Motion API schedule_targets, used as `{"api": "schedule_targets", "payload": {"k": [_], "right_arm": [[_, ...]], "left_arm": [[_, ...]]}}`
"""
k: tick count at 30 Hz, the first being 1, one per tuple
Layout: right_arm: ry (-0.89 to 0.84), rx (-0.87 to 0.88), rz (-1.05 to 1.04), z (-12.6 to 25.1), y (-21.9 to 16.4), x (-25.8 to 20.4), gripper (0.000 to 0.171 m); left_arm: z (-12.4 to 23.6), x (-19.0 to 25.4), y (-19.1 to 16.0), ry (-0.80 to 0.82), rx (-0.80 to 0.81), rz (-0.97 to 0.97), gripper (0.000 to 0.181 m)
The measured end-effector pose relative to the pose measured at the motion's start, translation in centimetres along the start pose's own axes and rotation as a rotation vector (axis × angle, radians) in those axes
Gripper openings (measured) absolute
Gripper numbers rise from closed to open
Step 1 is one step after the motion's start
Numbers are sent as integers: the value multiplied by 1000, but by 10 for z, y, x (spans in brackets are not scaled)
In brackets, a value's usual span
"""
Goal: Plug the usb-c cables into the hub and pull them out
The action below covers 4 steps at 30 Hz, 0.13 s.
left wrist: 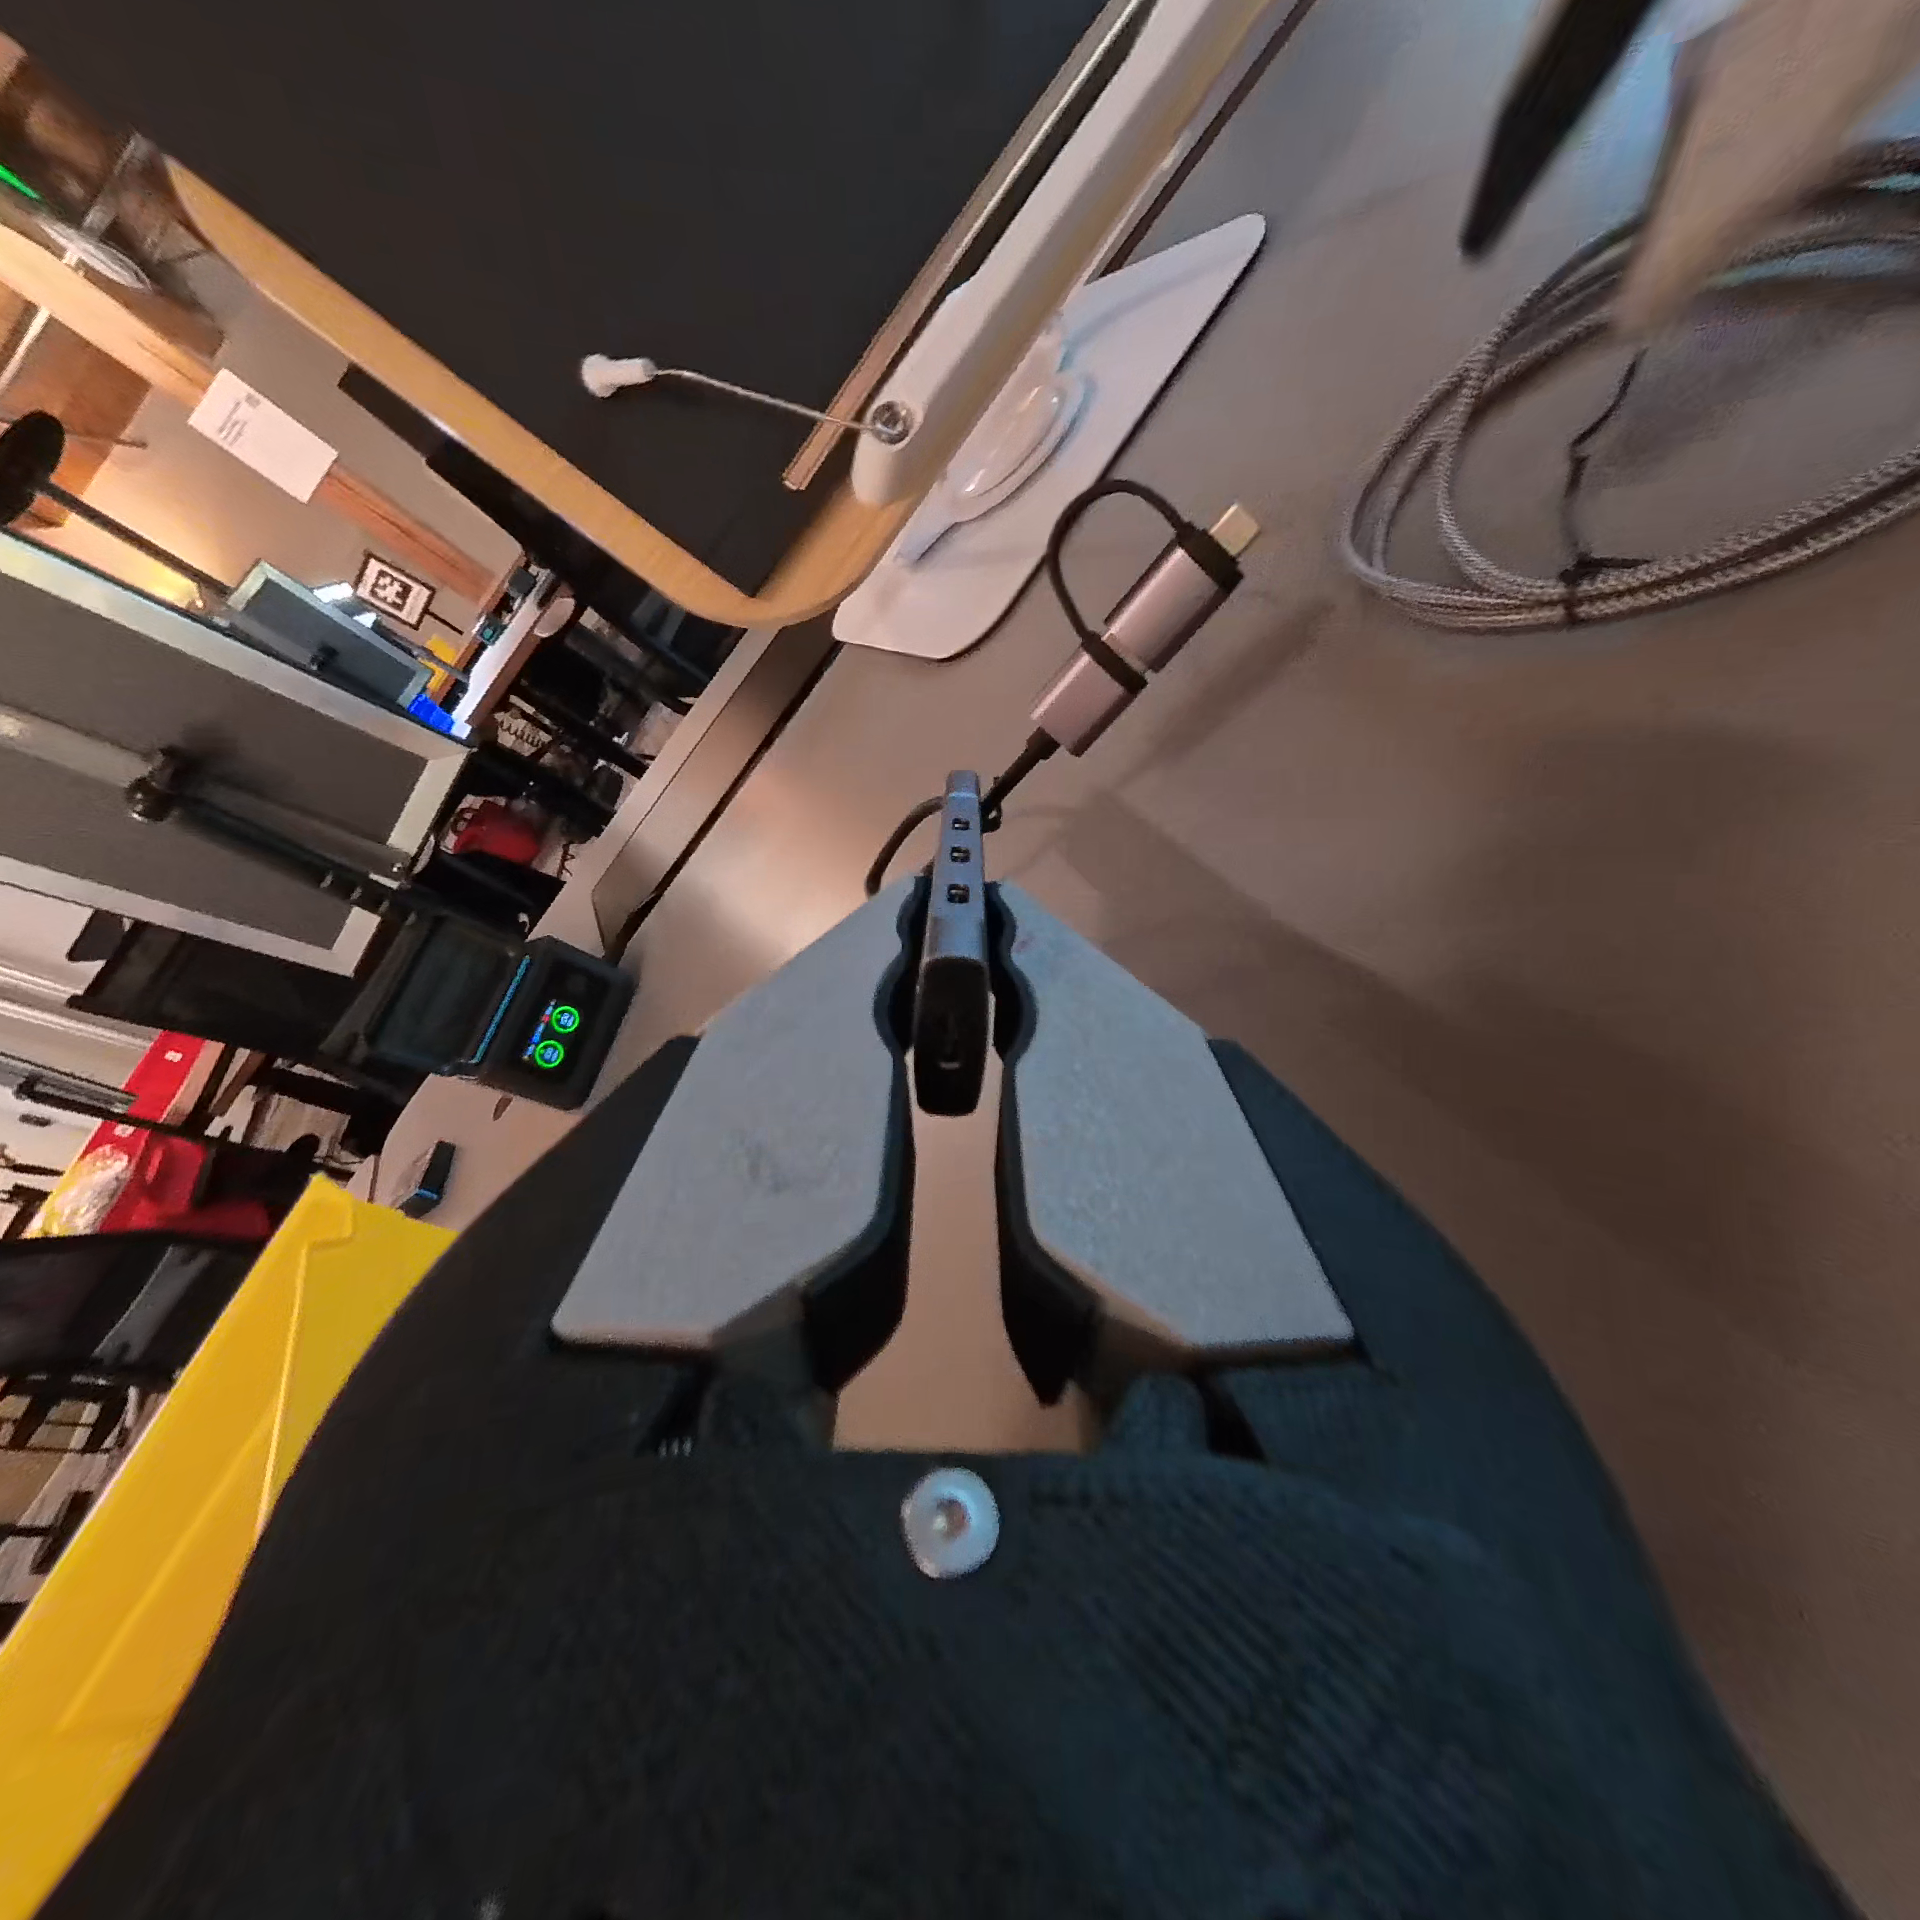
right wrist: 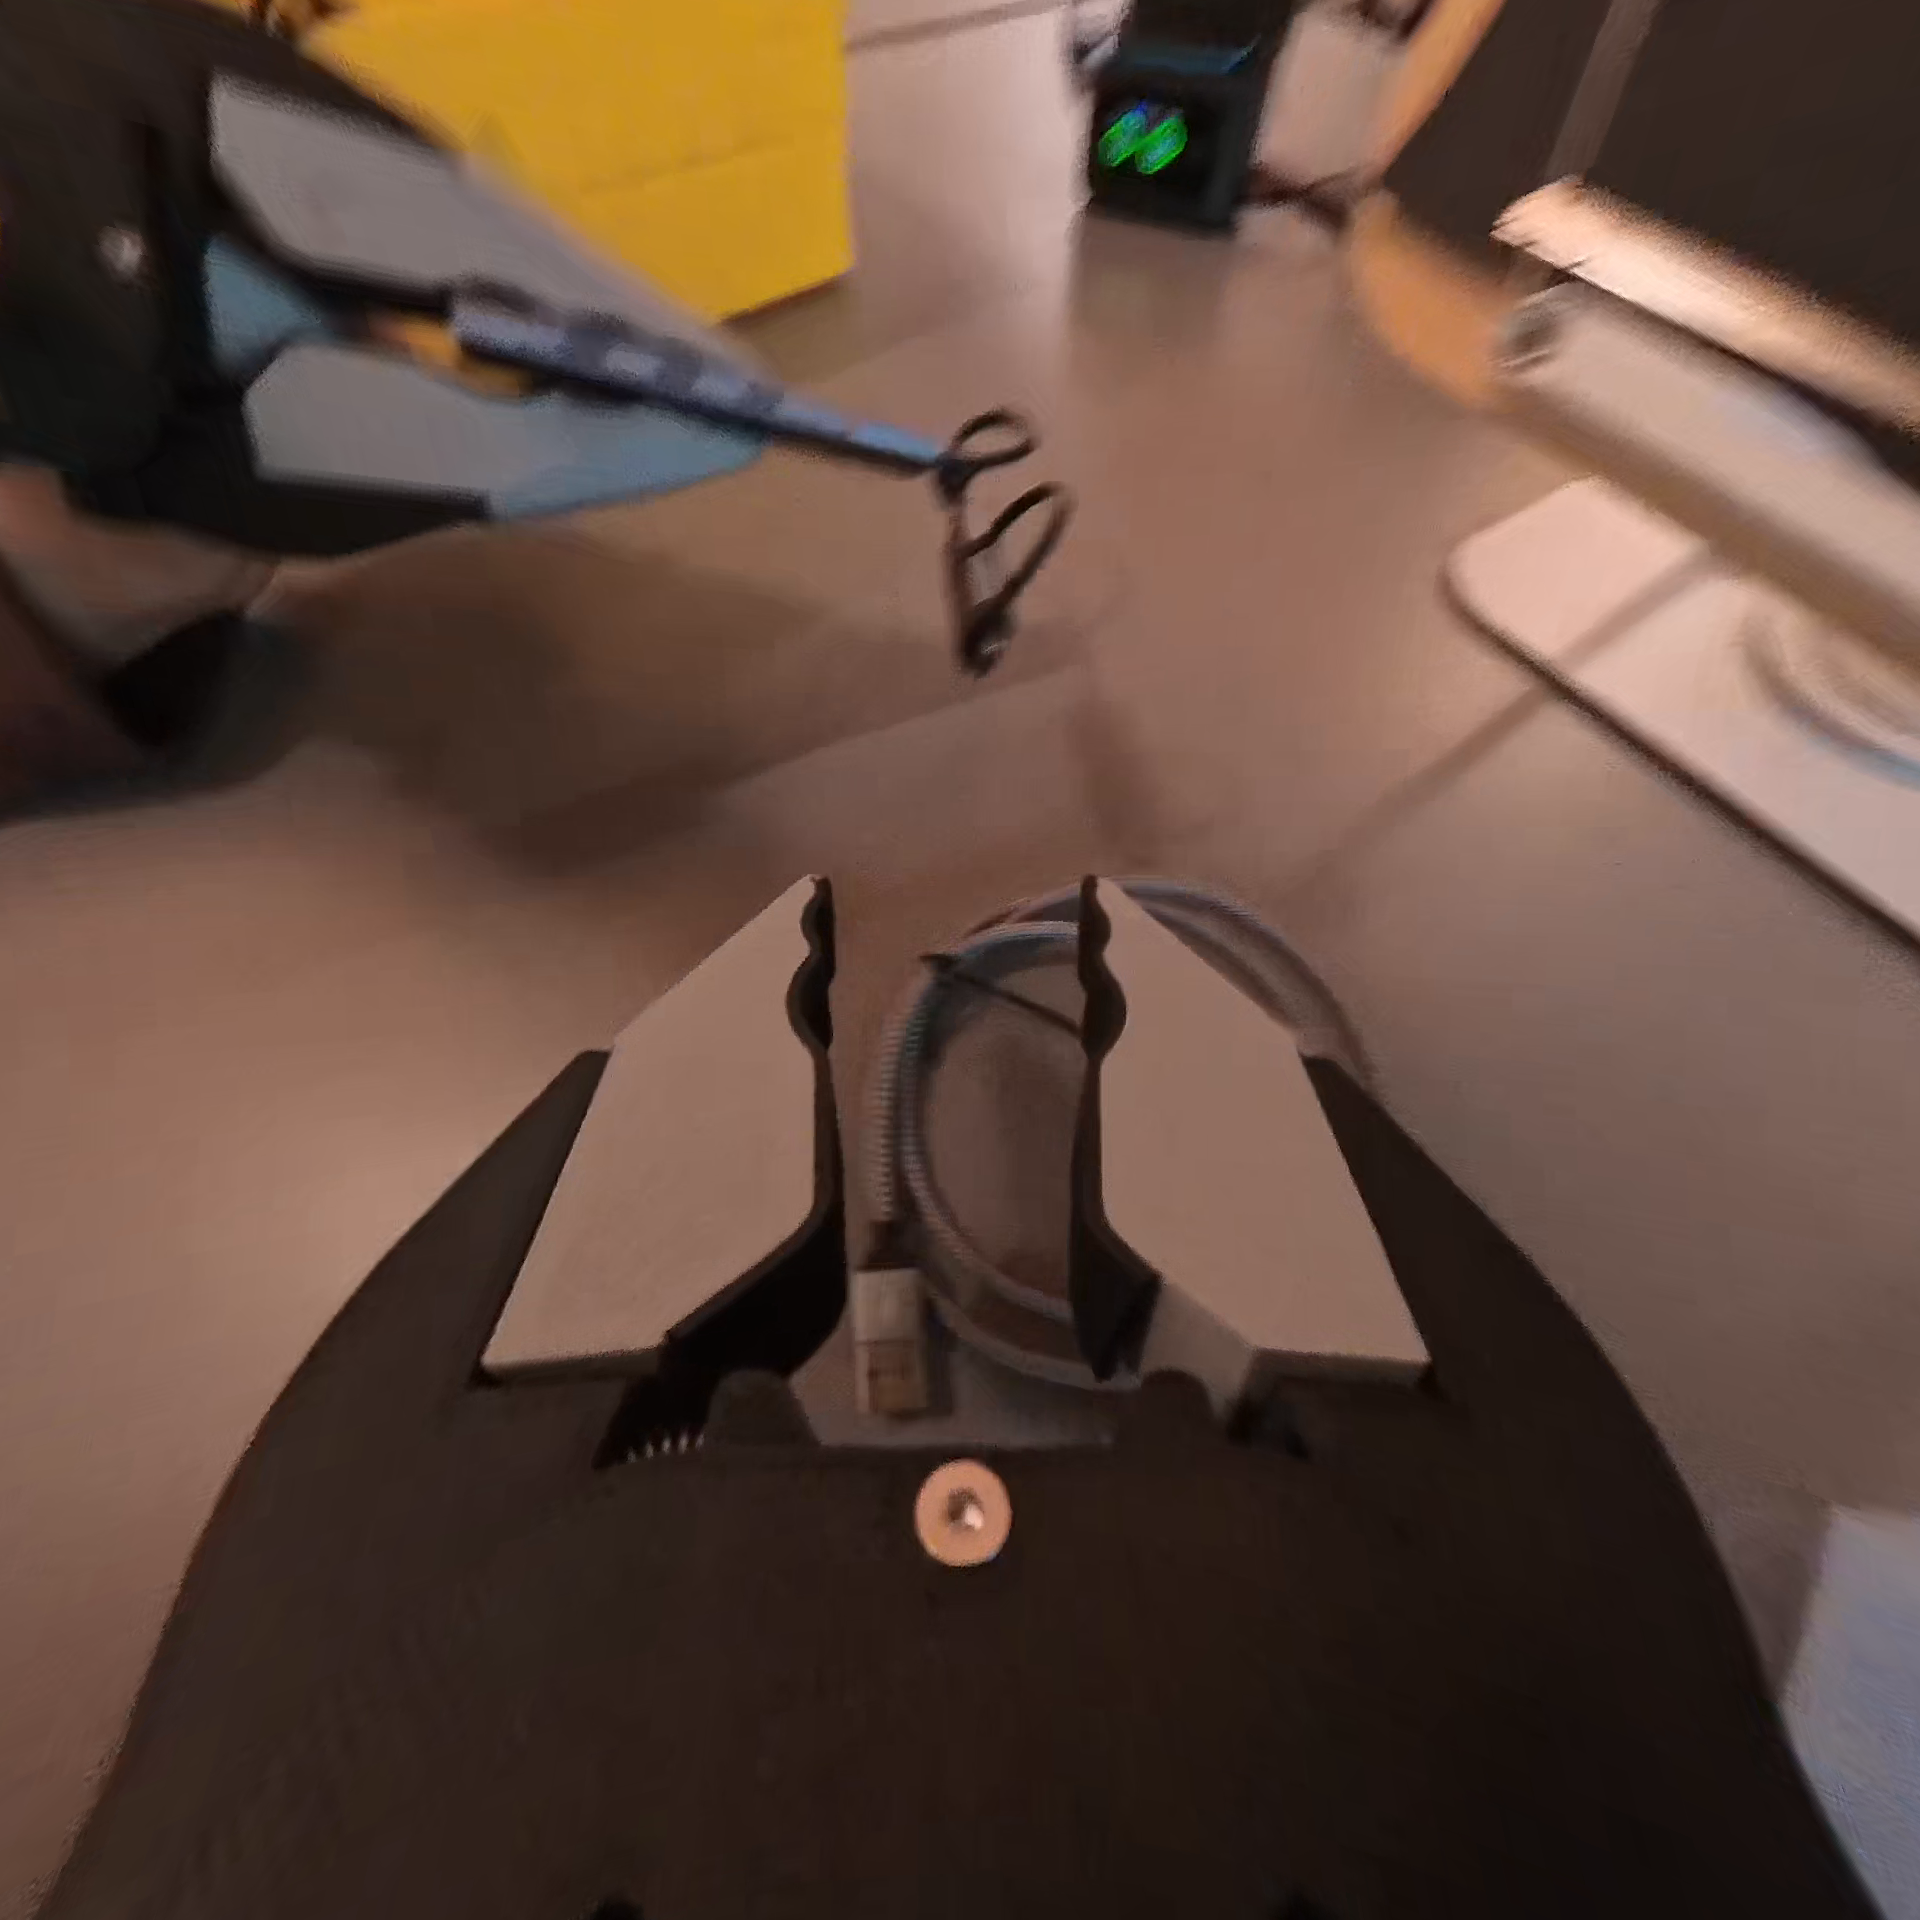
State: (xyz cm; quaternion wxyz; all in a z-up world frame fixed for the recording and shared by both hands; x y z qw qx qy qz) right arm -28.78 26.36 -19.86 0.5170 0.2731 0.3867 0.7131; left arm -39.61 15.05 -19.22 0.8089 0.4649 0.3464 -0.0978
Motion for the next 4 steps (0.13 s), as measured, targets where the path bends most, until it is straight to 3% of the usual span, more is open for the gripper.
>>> {"api": "schedule_targets", "payload": {"k": [4], "right_arm": [[83, -204, 99, -30, -26, -30, 38]], "left_arm": [[2, -4, -1, 6, 10, 19, 6]]}}
Point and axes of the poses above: each gripper's, where its closed fingertips meet, z back along the fingers, y out of its top, x = y × z across the jaws, the point moved 3 cm from there along z, back along the fingers, and after that the axes turned 4 degrees about -x, right-handed, at the moved point
